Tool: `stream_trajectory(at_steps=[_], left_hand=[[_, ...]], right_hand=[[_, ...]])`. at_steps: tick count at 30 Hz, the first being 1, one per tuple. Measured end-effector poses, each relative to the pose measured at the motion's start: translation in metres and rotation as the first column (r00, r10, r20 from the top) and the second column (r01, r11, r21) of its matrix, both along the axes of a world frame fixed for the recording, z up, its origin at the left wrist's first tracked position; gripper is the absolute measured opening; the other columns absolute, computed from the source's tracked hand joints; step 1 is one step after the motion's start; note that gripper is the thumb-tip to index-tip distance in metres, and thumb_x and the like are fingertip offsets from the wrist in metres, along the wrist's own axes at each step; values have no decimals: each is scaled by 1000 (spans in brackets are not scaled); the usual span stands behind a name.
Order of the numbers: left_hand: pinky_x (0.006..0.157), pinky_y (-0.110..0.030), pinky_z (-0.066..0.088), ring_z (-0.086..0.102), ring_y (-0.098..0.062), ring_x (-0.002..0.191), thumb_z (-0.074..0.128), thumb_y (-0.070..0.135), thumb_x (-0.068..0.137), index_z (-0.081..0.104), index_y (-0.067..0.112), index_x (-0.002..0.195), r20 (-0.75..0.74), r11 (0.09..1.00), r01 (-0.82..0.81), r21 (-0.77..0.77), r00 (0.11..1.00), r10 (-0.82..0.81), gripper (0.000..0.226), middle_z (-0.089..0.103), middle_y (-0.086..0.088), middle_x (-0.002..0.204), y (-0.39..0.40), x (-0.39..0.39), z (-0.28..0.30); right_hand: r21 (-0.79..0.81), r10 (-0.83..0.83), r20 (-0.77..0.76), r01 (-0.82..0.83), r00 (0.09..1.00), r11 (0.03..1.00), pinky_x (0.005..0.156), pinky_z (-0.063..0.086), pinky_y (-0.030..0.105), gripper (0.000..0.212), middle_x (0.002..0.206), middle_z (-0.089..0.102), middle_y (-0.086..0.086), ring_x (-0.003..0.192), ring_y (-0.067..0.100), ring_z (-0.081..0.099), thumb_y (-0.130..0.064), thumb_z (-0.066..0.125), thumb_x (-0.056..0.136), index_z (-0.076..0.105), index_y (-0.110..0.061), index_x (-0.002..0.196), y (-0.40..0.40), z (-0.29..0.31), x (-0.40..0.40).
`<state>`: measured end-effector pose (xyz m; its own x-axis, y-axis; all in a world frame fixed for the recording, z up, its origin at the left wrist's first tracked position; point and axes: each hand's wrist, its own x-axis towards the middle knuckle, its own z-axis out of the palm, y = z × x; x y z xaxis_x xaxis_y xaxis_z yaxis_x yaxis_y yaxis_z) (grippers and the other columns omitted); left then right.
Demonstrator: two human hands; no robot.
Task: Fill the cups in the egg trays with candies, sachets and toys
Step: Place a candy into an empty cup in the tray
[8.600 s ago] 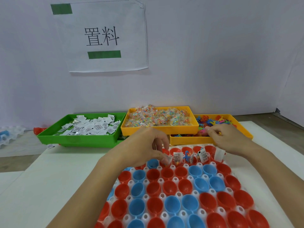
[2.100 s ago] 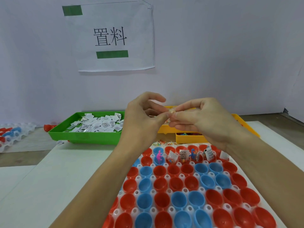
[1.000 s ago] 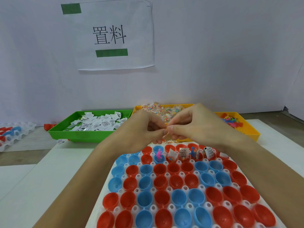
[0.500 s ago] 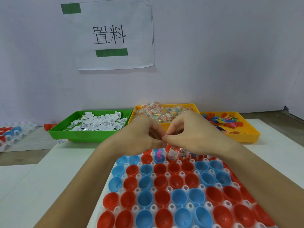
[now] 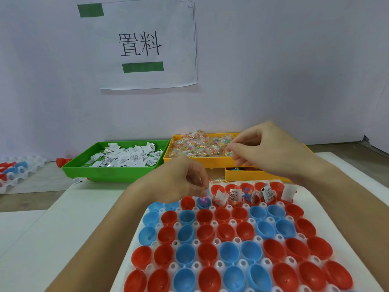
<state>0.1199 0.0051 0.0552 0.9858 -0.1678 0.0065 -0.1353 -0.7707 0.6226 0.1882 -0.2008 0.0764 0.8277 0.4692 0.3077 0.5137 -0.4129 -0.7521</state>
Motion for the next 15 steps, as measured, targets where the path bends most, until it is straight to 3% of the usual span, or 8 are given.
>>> stream_trajectory(at_steps=[4,11,15], left_hand=[[81,-36,58,72,-19,80,77,9,84,73,13,83,-31,1000,15,27,999,-14,6,75,-6,83,-2,0,-2],[78,-44,54,63,-29,81,81,13,80,73,25,73,9,996,-12,91,1000,11,16,72,-7,90,-6,2,-9],[74,-36,54,62,-20,80,83,16,76,69,38,63,12,993,-23,114,1000,22,29,70,3,93,-6,3,-13]], right_hand=[[-4,-41,30,42,999,999,66,51,25,16,74,75,-11,69,3,71,-32,65,94,76,-25,86,-8,5,4],[11,-56,35,56,998,998,64,49,23,14,75,74,-14,69,3,71,-33,65,94,76,-27,88,-13,7,8],[19,-54,47,53,997,998,61,46,21,14,75,74,-15,68,2,70,-32,65,94,76,-28,87,-15,7,10]])
